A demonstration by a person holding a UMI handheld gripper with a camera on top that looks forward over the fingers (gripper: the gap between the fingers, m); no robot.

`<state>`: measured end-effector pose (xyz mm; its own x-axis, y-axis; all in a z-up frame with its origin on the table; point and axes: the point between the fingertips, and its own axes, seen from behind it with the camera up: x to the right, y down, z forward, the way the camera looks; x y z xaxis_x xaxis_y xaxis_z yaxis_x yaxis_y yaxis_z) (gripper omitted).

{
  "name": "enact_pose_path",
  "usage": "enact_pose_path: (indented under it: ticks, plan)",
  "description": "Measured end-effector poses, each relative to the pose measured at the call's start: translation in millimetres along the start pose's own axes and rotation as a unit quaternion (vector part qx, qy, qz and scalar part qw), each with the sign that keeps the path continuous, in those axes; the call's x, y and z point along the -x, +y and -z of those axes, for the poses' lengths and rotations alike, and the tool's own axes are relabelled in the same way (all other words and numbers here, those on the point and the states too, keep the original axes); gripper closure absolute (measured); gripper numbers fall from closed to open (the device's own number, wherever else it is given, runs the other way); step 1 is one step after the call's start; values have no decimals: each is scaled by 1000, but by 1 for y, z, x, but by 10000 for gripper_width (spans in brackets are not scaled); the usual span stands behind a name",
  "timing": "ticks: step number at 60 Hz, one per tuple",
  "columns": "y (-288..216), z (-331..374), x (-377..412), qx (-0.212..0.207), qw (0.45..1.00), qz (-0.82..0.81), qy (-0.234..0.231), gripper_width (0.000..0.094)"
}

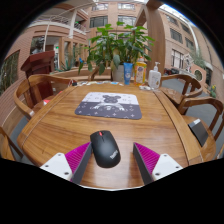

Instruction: Arrange mouse

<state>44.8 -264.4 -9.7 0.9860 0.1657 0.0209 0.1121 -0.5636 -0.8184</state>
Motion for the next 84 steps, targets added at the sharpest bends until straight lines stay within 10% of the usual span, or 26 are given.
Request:
enact_pose_path:
  ticks: [7, 15, 27, 37, 58, 84]
  plan:
    - [-8, -17, -7, -10, 1000, -14, 14, 156]
    - [-16, -25, -1, -30, 999, -13, 24, 461]
    - [-19, -26, -3, -36, 997, -43, 50, 585]
    - [-40, -5, 7, -44, 998, -28, 35, 584]
    - [-261, 29, 22, -223, 974, -34, -11, 587]
    - [-162, -188, 7, -15, 998, -61, 20, 561]
